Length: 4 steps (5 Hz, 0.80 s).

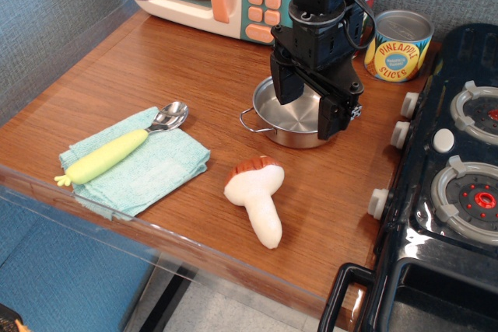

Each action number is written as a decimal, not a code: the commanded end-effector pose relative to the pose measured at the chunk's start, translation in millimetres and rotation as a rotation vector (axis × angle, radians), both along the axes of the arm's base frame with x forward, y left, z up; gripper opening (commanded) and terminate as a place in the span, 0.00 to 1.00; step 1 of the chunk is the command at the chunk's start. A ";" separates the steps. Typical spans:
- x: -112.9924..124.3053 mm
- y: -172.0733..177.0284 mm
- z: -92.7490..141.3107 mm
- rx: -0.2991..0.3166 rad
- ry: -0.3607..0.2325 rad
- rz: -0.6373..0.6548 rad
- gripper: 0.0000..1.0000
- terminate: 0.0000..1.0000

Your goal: Place the mushroom into the pot

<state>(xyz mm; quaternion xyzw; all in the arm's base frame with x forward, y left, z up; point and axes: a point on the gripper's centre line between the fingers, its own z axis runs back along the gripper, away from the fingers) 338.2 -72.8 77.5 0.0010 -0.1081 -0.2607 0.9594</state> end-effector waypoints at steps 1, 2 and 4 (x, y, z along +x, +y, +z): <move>0.0 0.0 0.0 0.000 0.000 0.000 1.00 0.00; -16.5 3.9 -1.6 -0.021 0.018 -0.007 1.00 0.00; -51.8 -1.5 2.2 -0.023 0.030 -0.047 1.00 0.00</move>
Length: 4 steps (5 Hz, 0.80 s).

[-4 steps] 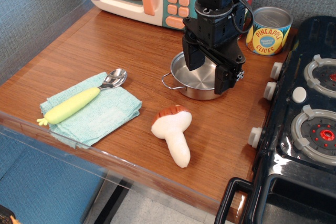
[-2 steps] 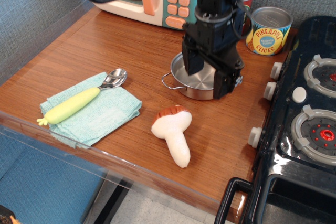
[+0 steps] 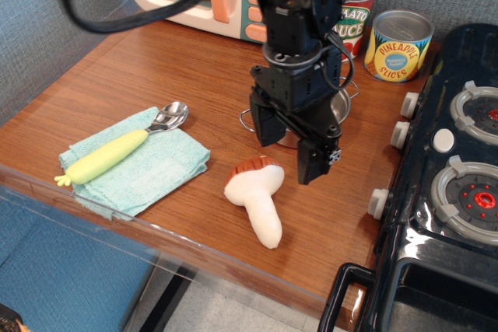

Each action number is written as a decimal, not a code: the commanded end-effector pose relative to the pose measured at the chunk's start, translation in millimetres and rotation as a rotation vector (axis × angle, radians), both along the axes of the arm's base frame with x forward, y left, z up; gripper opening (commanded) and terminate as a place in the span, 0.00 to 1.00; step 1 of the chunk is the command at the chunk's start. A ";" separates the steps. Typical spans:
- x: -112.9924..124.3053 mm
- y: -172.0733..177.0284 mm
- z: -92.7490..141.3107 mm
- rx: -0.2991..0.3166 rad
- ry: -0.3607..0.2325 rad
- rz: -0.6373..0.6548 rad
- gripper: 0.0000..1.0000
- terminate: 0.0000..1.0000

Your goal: Place the mushroom into the pot

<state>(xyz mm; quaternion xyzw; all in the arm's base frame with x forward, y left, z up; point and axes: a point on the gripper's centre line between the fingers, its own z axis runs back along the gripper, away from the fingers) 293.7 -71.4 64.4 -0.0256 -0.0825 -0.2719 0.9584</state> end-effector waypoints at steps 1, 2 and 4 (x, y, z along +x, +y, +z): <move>-12.2 4.5 -2.6 -0.005 0.027 0.015 1.00 0.00; -5.6 17.3 -19.7 -0.004 0.053 0.080 1.00 0.00; 1.8 27.6 -47.8 0.010 0.122 0.137 1.00 0.00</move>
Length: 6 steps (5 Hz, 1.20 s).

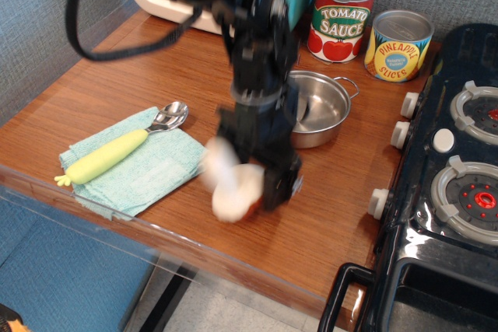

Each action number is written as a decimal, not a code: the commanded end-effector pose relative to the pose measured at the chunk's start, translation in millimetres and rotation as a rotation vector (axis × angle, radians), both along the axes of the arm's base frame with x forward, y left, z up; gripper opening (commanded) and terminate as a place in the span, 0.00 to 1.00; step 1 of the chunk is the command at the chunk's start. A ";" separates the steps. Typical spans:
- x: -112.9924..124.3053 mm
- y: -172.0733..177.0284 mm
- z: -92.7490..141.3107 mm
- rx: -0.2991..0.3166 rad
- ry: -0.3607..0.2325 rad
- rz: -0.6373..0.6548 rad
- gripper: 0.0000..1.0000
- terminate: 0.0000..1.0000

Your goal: Place the mushroom into the pot

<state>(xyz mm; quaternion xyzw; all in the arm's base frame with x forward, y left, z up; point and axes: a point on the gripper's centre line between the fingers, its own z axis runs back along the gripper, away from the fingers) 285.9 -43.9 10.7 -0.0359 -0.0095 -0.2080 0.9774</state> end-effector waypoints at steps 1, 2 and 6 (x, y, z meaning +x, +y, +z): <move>10.1 -0.1 3.0 0.000 -0.033 0.002 0.00 0.00; 8.5 -1.4 4.3 -0.007 -0.042 -0.004 0.00 0.00; -14.4 -19.2 73.2 -0.128 -0.281 -0.077 1.00 0.00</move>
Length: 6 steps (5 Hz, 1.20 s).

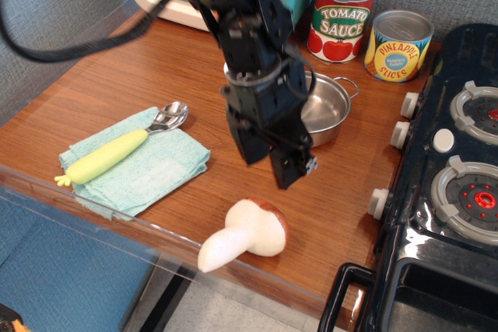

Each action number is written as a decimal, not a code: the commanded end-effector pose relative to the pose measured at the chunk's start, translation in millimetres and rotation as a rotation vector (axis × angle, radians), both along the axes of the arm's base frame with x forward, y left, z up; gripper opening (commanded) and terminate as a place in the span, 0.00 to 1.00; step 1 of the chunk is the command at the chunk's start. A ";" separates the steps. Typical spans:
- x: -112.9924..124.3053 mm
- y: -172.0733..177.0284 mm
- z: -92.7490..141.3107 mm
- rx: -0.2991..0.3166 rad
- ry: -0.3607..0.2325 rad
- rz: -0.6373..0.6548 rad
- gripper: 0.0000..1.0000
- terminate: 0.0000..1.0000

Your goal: Place the mushroom into the pot

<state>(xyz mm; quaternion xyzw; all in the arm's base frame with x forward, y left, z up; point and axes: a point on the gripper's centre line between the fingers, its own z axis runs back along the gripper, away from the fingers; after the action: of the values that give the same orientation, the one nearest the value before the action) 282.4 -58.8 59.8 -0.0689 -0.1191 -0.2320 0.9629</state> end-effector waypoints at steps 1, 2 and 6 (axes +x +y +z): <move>-18.7 -11.5 19.2 -0.013 -0.040 -0.070 1.00 0.00; -28.7 -18.9 10.2 -0.011 0.032 -0.094 1.00 0.00; -36.6 -8.5 -29.8 0.073 0.241 0.046 1.00 0.00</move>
<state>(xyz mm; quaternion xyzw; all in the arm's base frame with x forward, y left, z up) 244.2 -67.2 21.6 -0.0590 0.0178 -0.2006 0.9777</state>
